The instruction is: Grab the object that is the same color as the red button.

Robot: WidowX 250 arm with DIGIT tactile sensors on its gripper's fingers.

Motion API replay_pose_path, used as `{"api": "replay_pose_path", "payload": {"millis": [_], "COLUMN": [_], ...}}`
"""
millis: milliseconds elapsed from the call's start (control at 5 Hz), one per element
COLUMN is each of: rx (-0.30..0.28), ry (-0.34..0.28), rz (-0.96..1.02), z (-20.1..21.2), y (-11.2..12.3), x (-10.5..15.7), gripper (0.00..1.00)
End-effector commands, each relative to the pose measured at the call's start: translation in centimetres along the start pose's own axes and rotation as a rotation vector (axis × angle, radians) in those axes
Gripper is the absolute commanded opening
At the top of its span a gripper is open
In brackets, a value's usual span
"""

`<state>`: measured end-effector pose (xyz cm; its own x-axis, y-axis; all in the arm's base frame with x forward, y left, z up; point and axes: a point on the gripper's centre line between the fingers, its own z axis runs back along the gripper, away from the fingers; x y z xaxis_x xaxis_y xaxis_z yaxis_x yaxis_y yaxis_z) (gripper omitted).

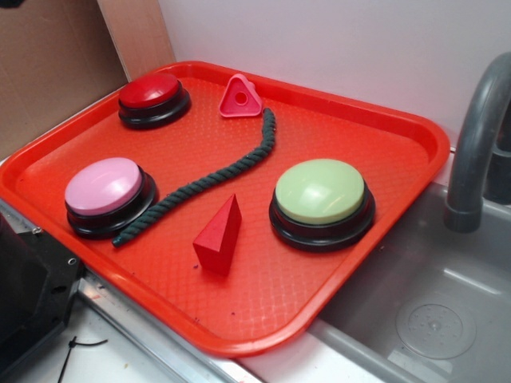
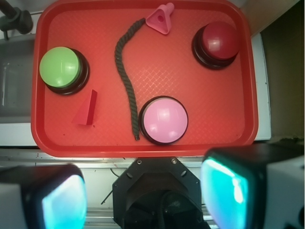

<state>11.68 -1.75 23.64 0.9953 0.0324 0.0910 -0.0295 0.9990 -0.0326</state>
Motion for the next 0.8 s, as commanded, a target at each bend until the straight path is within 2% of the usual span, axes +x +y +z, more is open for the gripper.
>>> {"api": "replay_pose_path", "payload": {"millis": [0,200,400,600], "rx": [0.0,-0.05,-0.063,-0.127], "ry": [0.0,-0.033,-0.008,-0.005], "rz": [0.0,0.146,0.337,0.511], "z": [0.0,-1.3,-3.0,-4.8], "y": [0.0,-0.8,-1.8,-2.6], "x": [0.0,0.1,0.4,0.7], "gripper": [1.0,1.0,1.0,1.0]}}
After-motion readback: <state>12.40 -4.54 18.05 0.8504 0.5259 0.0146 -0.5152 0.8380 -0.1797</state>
